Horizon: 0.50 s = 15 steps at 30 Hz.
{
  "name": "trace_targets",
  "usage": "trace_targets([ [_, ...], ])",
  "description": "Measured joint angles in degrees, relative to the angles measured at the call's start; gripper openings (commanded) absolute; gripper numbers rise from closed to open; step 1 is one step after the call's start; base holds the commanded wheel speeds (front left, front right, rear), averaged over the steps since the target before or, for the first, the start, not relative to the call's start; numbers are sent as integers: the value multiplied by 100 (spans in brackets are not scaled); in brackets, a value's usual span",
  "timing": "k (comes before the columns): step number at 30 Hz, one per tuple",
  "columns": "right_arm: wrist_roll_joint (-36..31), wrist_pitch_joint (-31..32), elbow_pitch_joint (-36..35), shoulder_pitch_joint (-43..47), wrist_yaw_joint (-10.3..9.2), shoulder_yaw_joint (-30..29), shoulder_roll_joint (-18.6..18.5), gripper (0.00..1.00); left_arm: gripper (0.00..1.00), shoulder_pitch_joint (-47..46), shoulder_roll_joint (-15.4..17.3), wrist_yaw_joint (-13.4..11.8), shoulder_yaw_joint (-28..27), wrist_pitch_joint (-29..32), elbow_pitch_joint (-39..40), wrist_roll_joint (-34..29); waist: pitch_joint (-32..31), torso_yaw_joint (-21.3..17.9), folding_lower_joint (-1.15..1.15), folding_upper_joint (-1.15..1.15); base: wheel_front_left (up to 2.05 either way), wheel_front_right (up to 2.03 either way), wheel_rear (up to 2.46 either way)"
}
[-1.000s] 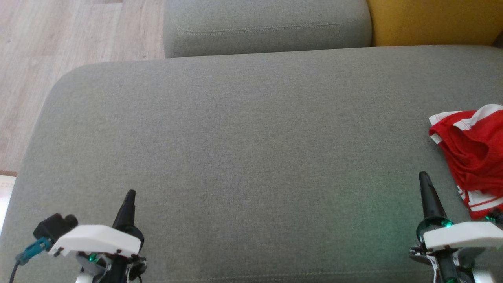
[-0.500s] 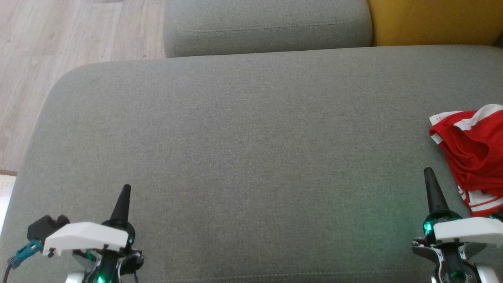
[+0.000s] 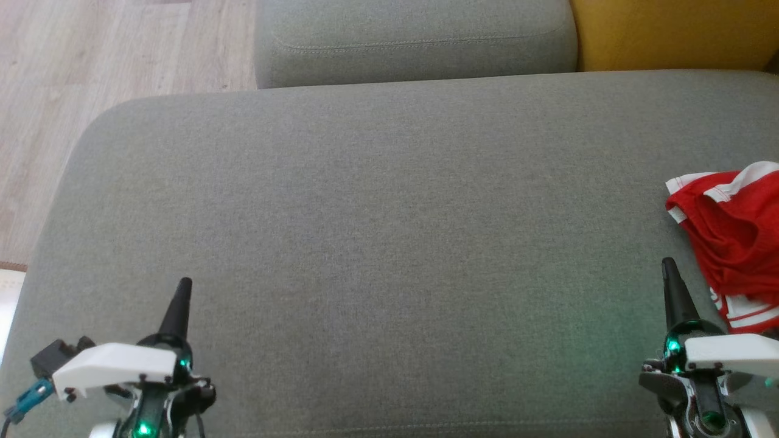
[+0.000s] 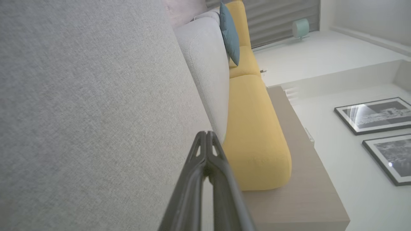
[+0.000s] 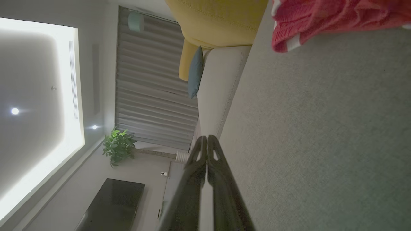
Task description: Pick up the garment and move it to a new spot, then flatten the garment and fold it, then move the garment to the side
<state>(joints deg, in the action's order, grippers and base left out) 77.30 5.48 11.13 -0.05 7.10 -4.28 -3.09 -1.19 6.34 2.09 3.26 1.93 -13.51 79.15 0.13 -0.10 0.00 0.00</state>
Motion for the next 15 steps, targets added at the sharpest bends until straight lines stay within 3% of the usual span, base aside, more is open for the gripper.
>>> trace_targets([
  [15,915,-41,270,-120,0,-71,-5,0,0,-73,-169,300,-357,178,-126,794,3,6,0,0,0,0,0],
])
